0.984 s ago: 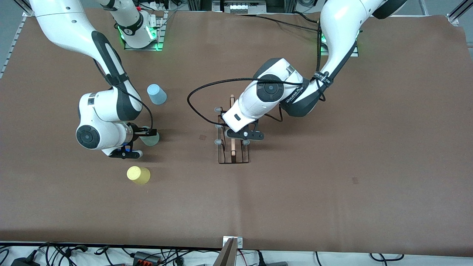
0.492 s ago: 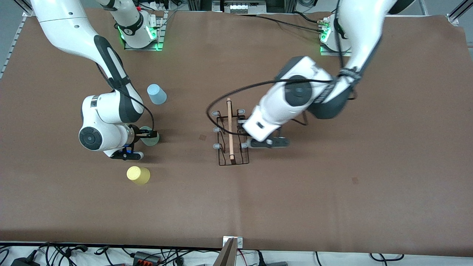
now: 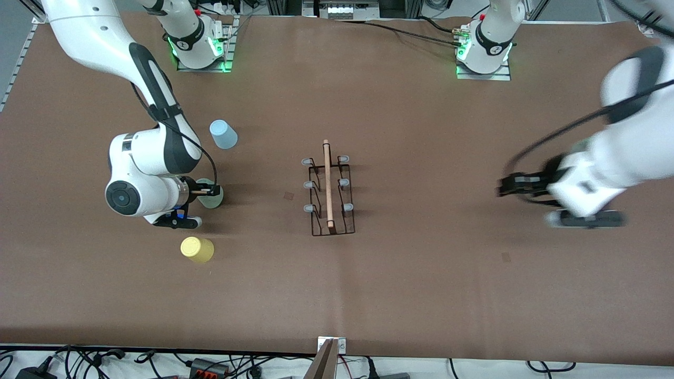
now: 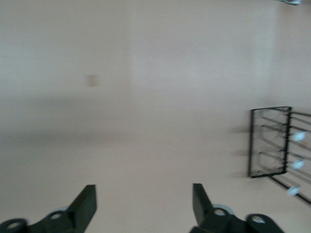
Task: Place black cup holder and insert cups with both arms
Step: 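Lift the teal cup with the right gripper while the left gripper withdraws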
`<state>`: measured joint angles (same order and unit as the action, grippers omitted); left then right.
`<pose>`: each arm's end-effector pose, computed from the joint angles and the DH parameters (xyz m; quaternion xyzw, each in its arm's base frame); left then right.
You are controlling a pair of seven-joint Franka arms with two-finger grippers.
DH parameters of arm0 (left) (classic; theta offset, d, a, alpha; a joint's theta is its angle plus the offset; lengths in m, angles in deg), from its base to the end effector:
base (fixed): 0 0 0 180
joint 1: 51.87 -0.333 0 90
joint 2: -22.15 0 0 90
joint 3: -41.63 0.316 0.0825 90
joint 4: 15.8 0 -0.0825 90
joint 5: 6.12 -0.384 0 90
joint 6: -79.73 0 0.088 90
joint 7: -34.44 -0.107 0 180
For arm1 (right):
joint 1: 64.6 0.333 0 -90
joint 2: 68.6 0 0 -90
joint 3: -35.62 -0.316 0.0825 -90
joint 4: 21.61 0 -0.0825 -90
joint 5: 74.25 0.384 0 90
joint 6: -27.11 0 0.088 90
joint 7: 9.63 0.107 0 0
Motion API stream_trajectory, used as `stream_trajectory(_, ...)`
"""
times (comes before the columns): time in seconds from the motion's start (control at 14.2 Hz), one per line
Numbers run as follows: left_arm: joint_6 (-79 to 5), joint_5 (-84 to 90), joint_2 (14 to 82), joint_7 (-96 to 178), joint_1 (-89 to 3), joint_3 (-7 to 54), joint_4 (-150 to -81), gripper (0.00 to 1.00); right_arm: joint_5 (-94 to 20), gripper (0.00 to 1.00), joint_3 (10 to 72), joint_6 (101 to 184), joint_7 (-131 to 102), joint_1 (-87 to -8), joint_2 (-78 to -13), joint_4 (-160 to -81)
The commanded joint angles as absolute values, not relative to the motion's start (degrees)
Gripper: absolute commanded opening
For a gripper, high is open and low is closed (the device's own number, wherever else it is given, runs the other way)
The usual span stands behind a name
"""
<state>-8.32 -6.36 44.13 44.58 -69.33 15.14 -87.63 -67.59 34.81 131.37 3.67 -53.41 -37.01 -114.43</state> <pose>0.6518 -0.0452 0.5576 0.9959 0.0217 -0.0437 0.0759 0.6294 0.1425 0.2798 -0.9824 0.0355 0.1828 0.0171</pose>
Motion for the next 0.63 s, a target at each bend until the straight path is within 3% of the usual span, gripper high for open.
stream_trajectory(0.0,-1.59,-6.73,38.43,38.59,-75.32,14.38,-89.46,0.94,-65.03,0.24,35.0,122.58,10.12,-47.93,-37.49,-103.82)
stream_trajectory(0.21,0.01,-7.78,36.12,36.99,-77.01,14.38,-89.98,1.0,-58.97,0.24,35.0,121.42,16.28,-42.39,-37.57,-101.07)
stream_trajectory(0.56,-0.69,-11.12,36.39,37.43,-75.96,12.1,-90.69,1.0,-56.59,0.24,35.0,122.29,27.0,-35.08,-37.31,-100.89)
